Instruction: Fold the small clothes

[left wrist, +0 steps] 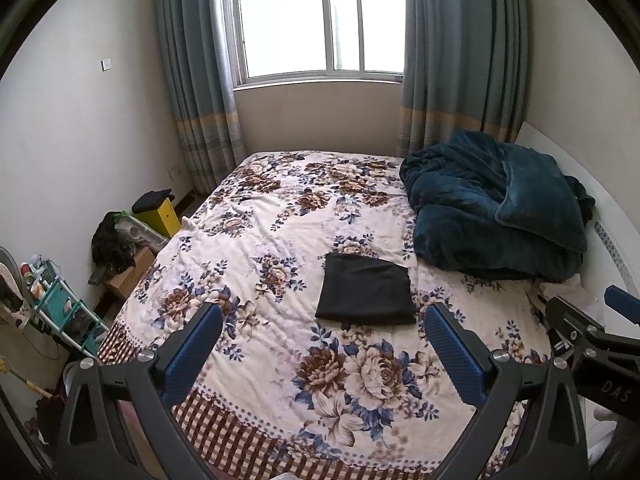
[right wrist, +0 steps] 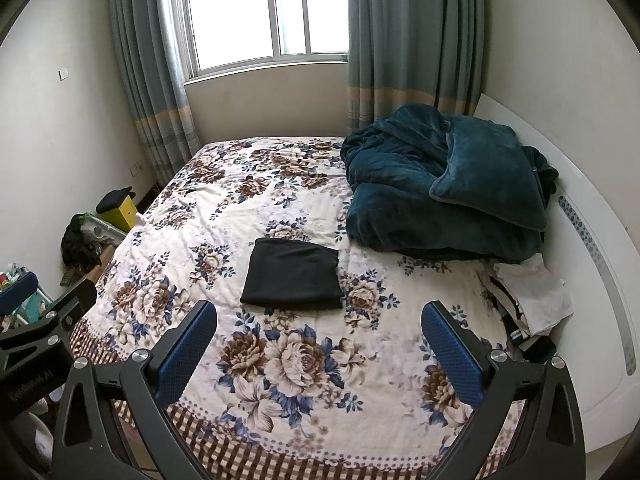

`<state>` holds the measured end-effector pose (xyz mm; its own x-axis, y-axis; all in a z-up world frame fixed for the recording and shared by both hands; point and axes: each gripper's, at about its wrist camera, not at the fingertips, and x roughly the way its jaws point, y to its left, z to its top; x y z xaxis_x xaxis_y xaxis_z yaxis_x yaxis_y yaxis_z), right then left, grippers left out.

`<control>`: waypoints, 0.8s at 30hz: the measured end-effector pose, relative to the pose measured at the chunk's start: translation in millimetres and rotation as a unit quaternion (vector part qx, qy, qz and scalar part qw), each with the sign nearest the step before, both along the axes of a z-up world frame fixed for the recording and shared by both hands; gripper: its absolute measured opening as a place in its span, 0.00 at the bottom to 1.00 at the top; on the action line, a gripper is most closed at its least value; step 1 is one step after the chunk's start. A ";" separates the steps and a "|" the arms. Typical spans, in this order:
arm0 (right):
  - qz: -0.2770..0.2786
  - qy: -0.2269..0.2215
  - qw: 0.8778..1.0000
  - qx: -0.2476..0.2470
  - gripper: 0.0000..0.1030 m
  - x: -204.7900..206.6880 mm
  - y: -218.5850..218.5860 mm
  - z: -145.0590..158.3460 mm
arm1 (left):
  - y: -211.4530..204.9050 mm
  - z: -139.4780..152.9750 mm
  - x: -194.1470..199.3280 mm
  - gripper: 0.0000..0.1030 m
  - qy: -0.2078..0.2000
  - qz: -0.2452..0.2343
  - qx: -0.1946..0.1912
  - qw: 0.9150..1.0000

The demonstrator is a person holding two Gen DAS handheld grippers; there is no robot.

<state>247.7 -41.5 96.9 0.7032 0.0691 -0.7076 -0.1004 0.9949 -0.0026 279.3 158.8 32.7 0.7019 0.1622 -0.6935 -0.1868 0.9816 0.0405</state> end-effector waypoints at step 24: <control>-0.001 -0.003 1.000 -0.001 1.00 0.9 5.6 2.2 | -5.2 5.1 -2.8 1.00 -0.007 -0.008 -0.003 1.000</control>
